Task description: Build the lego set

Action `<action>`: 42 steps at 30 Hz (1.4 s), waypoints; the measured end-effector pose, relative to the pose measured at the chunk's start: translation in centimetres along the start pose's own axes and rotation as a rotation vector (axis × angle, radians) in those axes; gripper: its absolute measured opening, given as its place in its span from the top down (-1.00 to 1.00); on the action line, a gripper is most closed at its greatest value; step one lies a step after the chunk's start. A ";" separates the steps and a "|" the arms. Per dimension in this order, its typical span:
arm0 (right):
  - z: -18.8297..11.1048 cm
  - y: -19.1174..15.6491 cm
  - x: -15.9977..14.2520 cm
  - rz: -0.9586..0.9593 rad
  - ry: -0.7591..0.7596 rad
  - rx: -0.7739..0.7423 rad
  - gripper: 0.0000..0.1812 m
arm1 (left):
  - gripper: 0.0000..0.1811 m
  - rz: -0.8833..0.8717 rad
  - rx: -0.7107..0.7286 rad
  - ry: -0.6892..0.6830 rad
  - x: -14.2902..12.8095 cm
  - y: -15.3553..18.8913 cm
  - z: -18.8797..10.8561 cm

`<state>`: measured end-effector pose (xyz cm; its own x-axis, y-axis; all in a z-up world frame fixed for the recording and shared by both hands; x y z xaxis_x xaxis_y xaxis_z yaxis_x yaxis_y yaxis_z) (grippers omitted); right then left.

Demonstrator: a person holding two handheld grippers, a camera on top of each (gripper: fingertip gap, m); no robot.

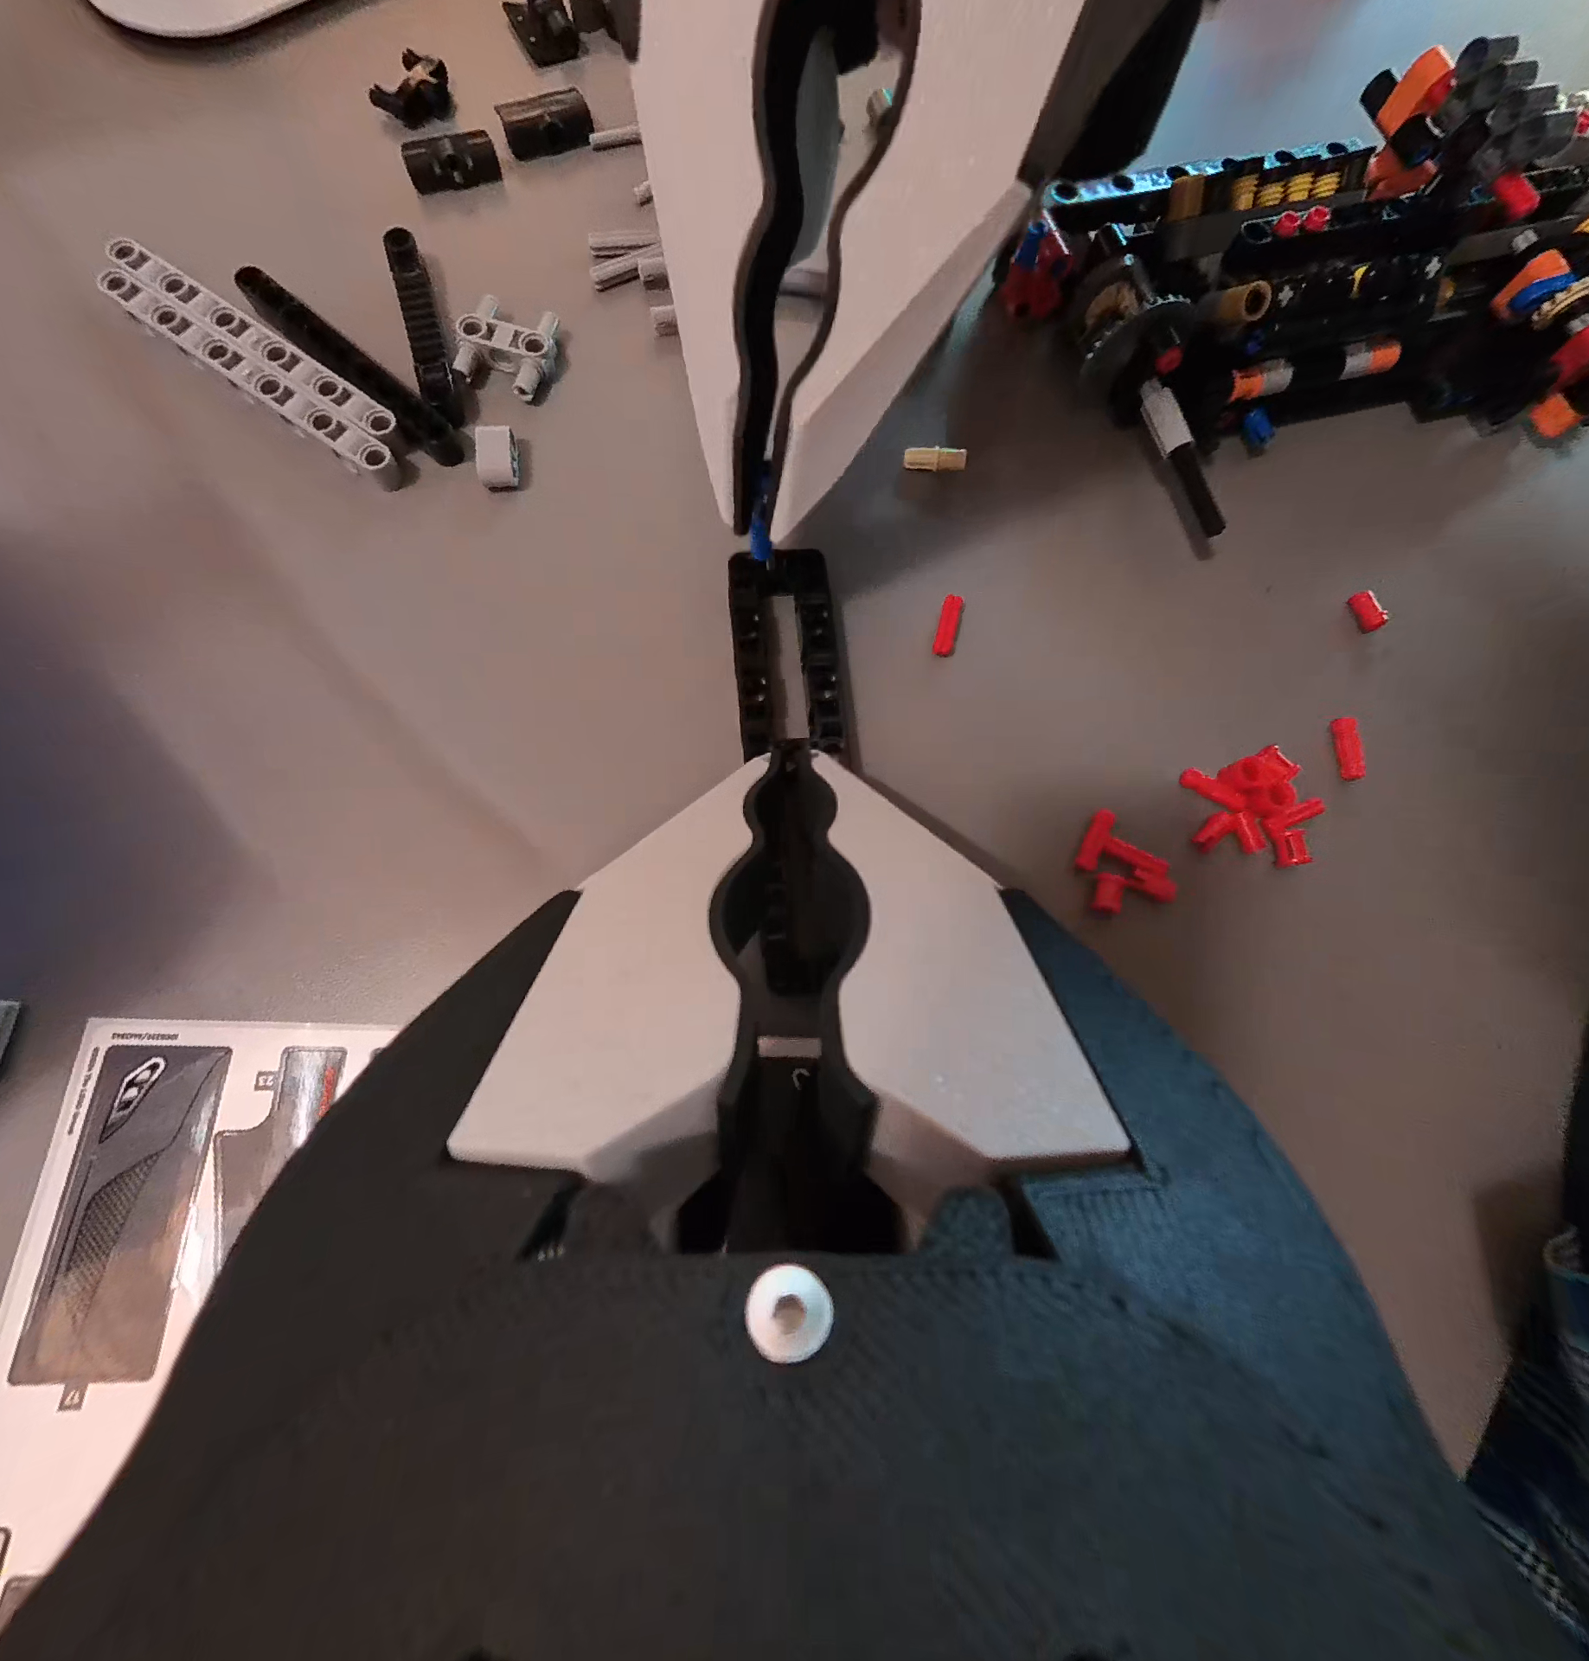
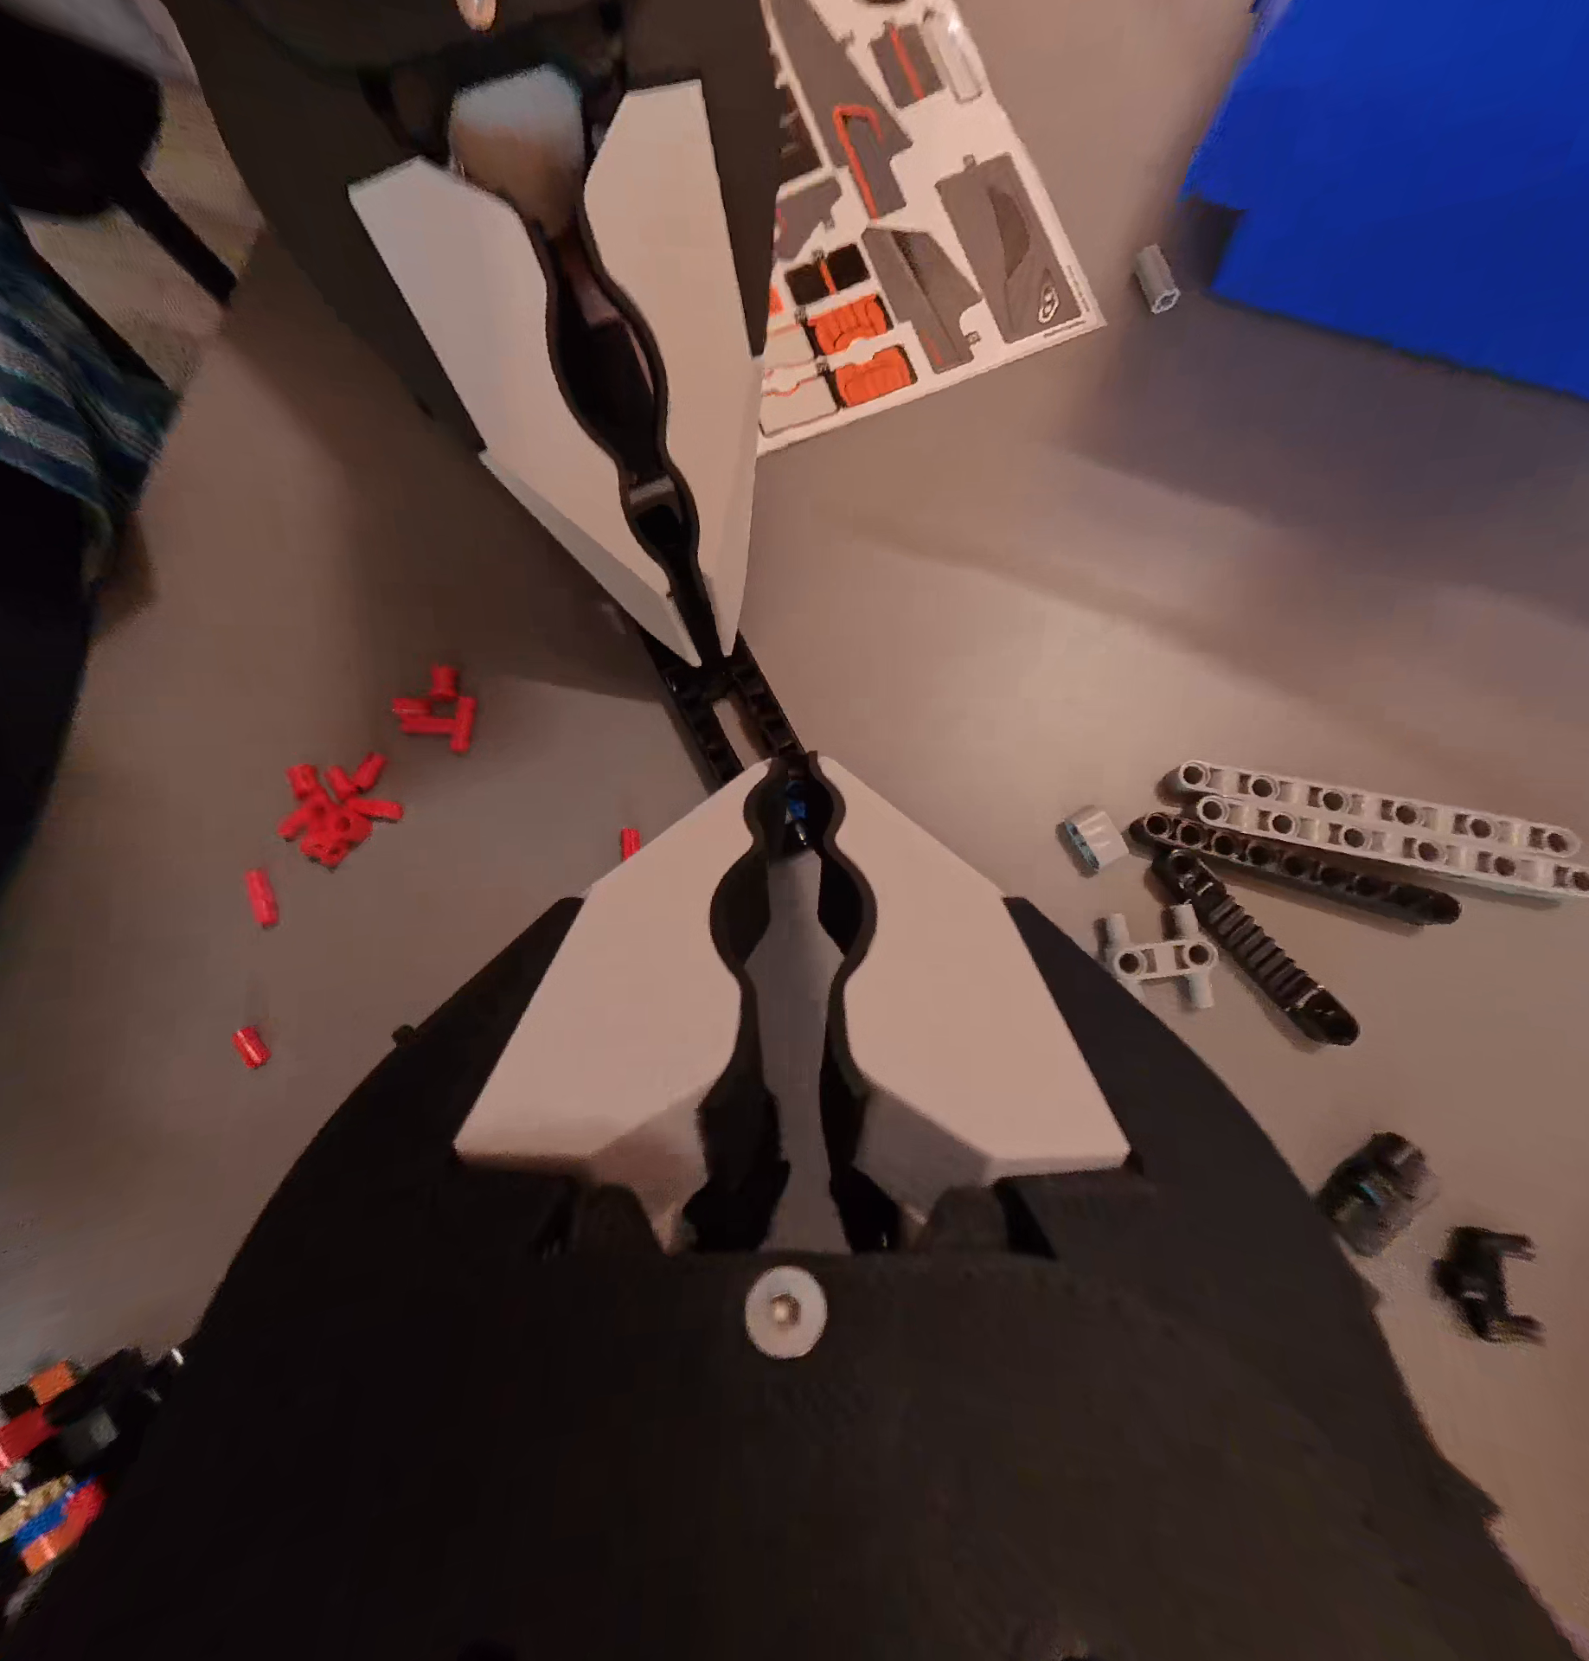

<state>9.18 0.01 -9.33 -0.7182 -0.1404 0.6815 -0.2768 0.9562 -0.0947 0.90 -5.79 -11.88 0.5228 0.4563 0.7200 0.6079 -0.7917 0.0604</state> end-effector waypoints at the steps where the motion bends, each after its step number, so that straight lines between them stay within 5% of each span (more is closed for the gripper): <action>1: -0.1 0.1 0.0 0.031 0.024 0.011 0.99 | 0.98 -0.002 -0.004 0.001 0.0 0.0 0.0; 13: 0.8 1.1 -0.6 0.220 0.046 0.082 1.00 | 1.00 -0.023 -0.038 0.010 -0.2 -0.3 -0.1; 30: 0.7 -0.1 -0.7 -0.046 -0.031 -0.061 0.99 | 0.99 -0.002 -0.012 0.003 -0.2 -0.2 -0.1; 42: 0.8 0.2 -0.7 -0.017 -0.101 -0.040 0.99 | 0.99 0.009 -0.006 -0.007 -0.2 -0.1 -0.1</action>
<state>9.11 0.14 -10.40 -0.7750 -0.1800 0.6058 -0.2655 0.9626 -0.0537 0.62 -5.83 -11.98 0.5326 0.4516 0.7158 0.5996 -0.7982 0.0575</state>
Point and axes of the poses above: each gripper's, where its closed fingertips meet, z out along the fingers, x out of its top, y = z × x across the jaws, the point moved 5 cm from there along -z, back along the fingers, and after that the axes turned 1 degree about x, right-handed, at the moved point
